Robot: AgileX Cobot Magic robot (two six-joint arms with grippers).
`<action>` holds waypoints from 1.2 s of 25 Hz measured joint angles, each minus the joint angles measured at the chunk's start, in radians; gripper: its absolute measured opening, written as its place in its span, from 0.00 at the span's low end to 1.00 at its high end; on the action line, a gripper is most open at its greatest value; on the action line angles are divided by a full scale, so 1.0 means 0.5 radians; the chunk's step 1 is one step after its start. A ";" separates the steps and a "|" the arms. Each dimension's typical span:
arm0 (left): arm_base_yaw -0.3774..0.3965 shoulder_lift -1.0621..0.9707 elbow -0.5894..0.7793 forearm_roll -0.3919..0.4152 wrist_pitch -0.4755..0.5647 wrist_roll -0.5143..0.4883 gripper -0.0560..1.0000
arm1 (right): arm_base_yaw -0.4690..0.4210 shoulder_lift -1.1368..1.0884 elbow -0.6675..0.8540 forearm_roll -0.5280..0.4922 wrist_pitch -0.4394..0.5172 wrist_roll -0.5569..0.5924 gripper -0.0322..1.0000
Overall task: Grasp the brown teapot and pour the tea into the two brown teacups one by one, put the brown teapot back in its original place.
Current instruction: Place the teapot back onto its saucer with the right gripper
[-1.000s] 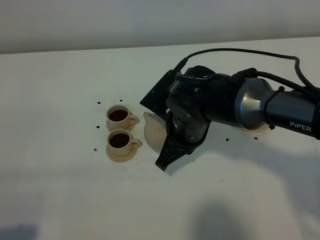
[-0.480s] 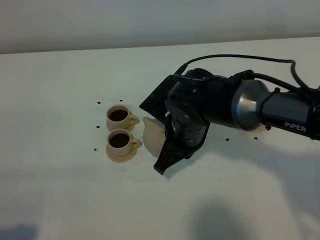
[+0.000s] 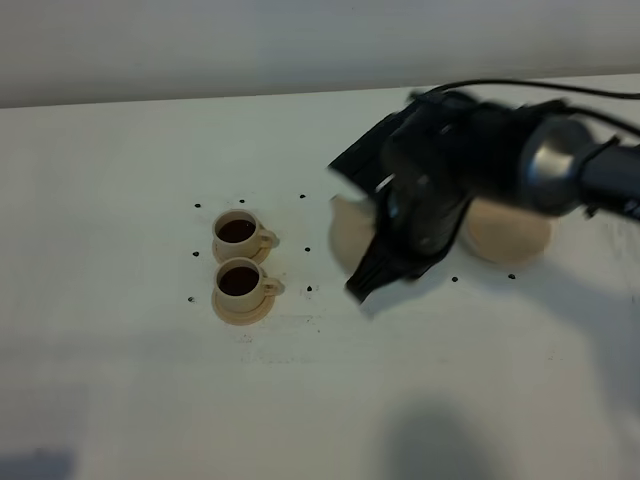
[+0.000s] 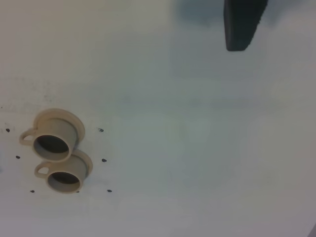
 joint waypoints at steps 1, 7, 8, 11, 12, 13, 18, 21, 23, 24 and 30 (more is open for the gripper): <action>0.000 0.000 0.000 0.000 0.000 0.000 0.63 | -0.053 -0.008 0.000 0.005 0.002 -0.008 0.16; 0.000 0.000 0.000 0.000 0.000 0.000 0.63 | -0.358 -0.042 0.000 0.042 0.005 -0.024 0.16; 0.000 0.000 0.000 0.000 0.000 0.000 0.63 | -0.408 -0.042 0.000 0.047 0.010 -0.026 0.16; 0.000 0.000 0.000 0.000 0.000 0.000 0.63 | -0.523 -0.042 0.000 0.106 0.018 -0.053 0.16; 0.000 0.000 0.000 0.000 0.000 0.000 0.63 | -0.551 -0.042 0.000 0.133 0.019 -0.075 0.16; 0.000 0.000 0.000 0.000 0.000 0.000 0.63 | -0.583 -0.042 0.000 0.166 0.019 -0.093 0.16; 0.000 0.000 0.000 0.000 0.000 0.000 0.63 | -0.712 -0.042 0.000 0.317 0.028 -0.192 0.16; 0.000 0.000 0.000 0.000 0.000 0.000 0.63 | -0.784 -0.042 0.000 0.370 0.047 -0.223 0.16; 0.000 0.000 0.000 0.000 0.000 0.000 0.63 | -0.824 -0.042 0.000 0.395 0.060 -0.238 0.16; 0.000 0.000 0.000 0.000 0.000 0.000 0.63 | -0.842 -0.042 0.000 0.406 0.062 -0.248 0.16; 0.000 0.000 0.000 0.000 0.000 0.000 0.63 | -0.874 -0.015 0.000 0.430 0.089 -0.285 0.16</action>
